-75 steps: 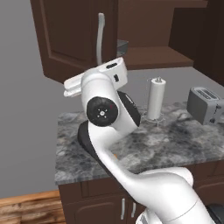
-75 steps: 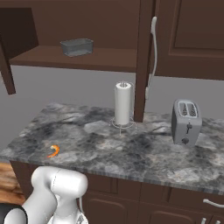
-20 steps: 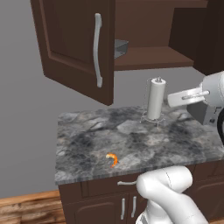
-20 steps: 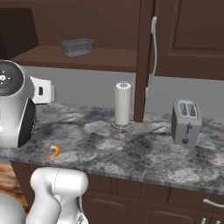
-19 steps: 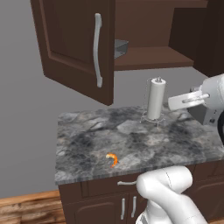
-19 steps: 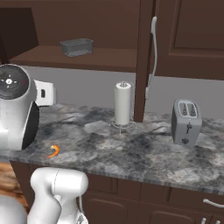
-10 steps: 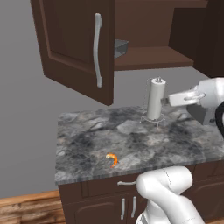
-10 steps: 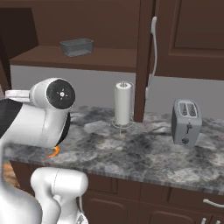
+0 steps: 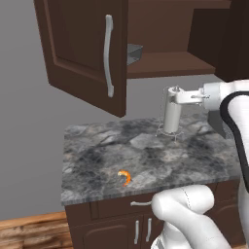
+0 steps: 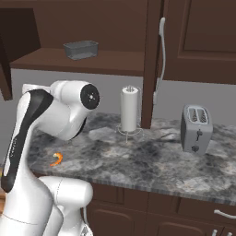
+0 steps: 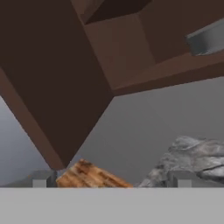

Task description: Retrieve the tupperware from the cabinet, then place the raw meat into the tupperware to avoid contamination.

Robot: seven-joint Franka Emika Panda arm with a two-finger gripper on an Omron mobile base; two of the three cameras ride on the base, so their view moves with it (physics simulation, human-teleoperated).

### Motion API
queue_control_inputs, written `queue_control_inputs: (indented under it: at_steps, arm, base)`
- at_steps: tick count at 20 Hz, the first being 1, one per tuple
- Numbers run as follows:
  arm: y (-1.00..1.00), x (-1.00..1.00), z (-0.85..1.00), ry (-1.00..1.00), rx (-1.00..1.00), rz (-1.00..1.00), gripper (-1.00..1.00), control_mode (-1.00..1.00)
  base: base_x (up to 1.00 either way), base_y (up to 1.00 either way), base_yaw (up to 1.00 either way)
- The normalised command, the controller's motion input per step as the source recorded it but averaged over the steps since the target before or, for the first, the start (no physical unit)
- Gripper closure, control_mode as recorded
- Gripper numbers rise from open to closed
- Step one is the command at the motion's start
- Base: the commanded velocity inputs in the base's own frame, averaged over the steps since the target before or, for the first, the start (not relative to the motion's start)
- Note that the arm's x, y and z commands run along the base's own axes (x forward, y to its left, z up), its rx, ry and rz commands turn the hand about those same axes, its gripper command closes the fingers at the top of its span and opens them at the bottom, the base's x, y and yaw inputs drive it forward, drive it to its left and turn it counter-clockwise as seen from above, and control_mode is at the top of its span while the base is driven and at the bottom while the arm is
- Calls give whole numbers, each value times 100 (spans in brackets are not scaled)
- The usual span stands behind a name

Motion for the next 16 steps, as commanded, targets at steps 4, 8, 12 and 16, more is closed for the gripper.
queue_control_inputs:
  at_steps: [4, 8, 12, 16]
  arm:
    - [32, 66, 12, 6, 13, 7, -100, -100]
    - [38, 60, 17, 10, 10, 8, -100, -100]
    - [57, 59, 2, 15, 7, 10, -100, -100]
    - [67, 48, -4, 17, 4, 12, -100, -100]
  base:
    - [0, 0, 0]
    - [0, 0, 0]
    - [0, 0, 0]
    - [0, 0, 0]
